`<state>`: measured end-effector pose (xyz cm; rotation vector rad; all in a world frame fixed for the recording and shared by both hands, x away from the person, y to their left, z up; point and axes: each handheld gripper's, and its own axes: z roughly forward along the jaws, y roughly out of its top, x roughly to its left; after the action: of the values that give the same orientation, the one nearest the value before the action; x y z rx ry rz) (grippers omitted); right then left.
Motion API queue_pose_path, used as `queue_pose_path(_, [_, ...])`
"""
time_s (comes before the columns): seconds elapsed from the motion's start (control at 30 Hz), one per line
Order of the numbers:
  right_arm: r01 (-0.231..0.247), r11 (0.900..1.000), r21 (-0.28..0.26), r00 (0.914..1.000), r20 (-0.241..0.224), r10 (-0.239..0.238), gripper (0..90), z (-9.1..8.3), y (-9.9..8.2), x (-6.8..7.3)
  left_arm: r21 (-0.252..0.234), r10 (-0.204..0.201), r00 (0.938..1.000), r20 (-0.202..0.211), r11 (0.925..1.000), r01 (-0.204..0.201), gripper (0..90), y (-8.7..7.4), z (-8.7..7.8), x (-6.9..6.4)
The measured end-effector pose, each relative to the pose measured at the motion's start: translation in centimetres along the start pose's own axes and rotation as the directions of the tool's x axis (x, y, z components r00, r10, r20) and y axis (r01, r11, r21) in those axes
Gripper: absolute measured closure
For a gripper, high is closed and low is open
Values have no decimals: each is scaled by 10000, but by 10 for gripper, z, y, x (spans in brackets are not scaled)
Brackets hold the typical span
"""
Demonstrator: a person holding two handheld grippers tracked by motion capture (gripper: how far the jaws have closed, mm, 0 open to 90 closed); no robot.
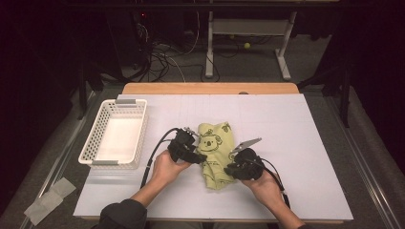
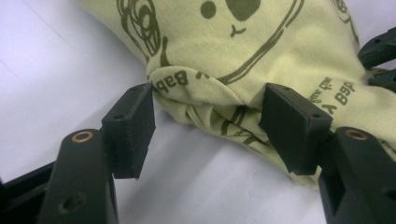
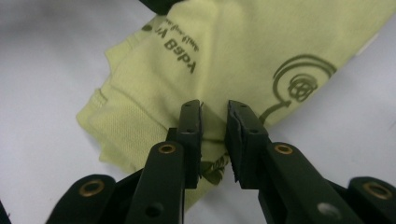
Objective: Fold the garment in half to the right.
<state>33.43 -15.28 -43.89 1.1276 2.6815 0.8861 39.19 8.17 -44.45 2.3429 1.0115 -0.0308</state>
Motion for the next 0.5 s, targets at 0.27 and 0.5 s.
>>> queue_pose_path(0.27, [-179, 9997, -143, 9998, -114, 177, 703, 4, -5, -1, -108, 152, 9995, 271, 9998, -149, 488, -5, 1, -1])
queue_pose_path(0.5, [-218, 9996, -176, 9997, -81, 216, 711, 7, -4, 3, 174, 308, 9983, 487, 9993, -317, 824, -11, -2, 4])
